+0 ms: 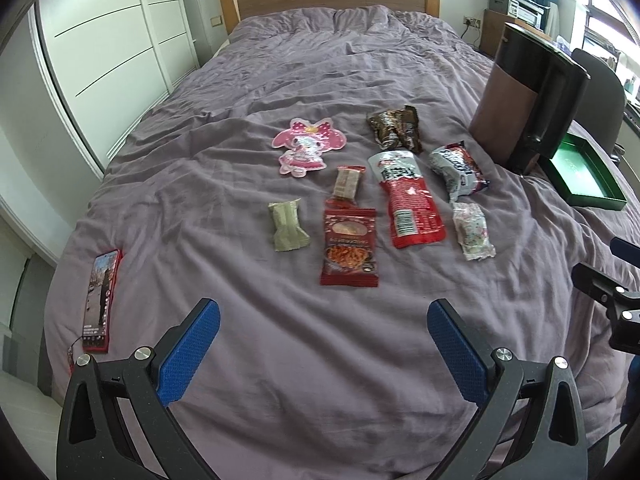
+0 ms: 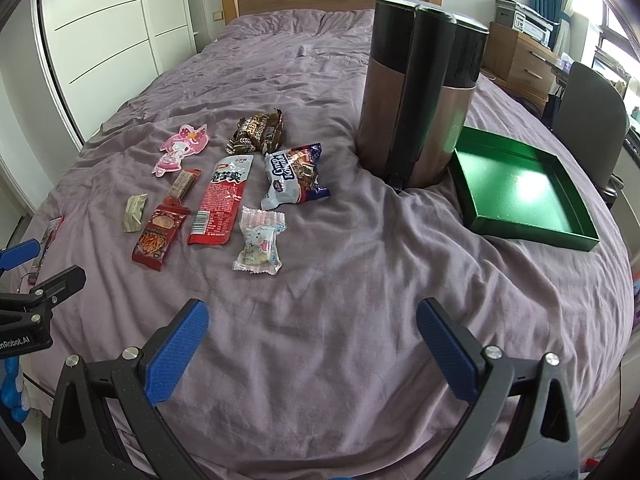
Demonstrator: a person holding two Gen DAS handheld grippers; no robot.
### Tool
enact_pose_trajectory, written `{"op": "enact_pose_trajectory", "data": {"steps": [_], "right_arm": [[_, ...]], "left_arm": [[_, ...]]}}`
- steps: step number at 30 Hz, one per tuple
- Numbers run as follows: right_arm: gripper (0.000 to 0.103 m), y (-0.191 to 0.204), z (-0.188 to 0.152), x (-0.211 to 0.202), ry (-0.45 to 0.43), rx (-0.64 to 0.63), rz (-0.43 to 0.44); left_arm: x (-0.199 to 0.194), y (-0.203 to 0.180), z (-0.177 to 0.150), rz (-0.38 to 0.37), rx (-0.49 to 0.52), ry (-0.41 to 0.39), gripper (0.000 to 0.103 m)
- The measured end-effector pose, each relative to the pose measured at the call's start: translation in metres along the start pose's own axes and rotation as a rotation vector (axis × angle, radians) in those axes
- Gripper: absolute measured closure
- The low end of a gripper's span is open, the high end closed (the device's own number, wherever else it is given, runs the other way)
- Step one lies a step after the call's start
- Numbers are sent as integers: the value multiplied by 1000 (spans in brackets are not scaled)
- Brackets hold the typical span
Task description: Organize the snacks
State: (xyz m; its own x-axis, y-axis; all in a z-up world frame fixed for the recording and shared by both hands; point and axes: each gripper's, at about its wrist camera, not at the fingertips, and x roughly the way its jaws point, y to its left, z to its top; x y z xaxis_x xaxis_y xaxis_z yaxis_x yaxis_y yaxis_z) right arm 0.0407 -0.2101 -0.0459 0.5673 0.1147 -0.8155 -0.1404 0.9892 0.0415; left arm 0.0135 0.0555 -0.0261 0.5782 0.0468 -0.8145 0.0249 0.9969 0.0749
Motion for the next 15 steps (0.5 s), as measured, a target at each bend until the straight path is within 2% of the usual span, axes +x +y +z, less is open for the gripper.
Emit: {"op": "enact_pose_trajectory", "data": {"steps": [8,15], "right_arm": [[0,8,6,18,16,-4,27],[0,18,13,41,35,-15,44]], "left_arm": [[24,30,1,22,-64,41,1],[50,8,5,-15,-24,85,1]]}}
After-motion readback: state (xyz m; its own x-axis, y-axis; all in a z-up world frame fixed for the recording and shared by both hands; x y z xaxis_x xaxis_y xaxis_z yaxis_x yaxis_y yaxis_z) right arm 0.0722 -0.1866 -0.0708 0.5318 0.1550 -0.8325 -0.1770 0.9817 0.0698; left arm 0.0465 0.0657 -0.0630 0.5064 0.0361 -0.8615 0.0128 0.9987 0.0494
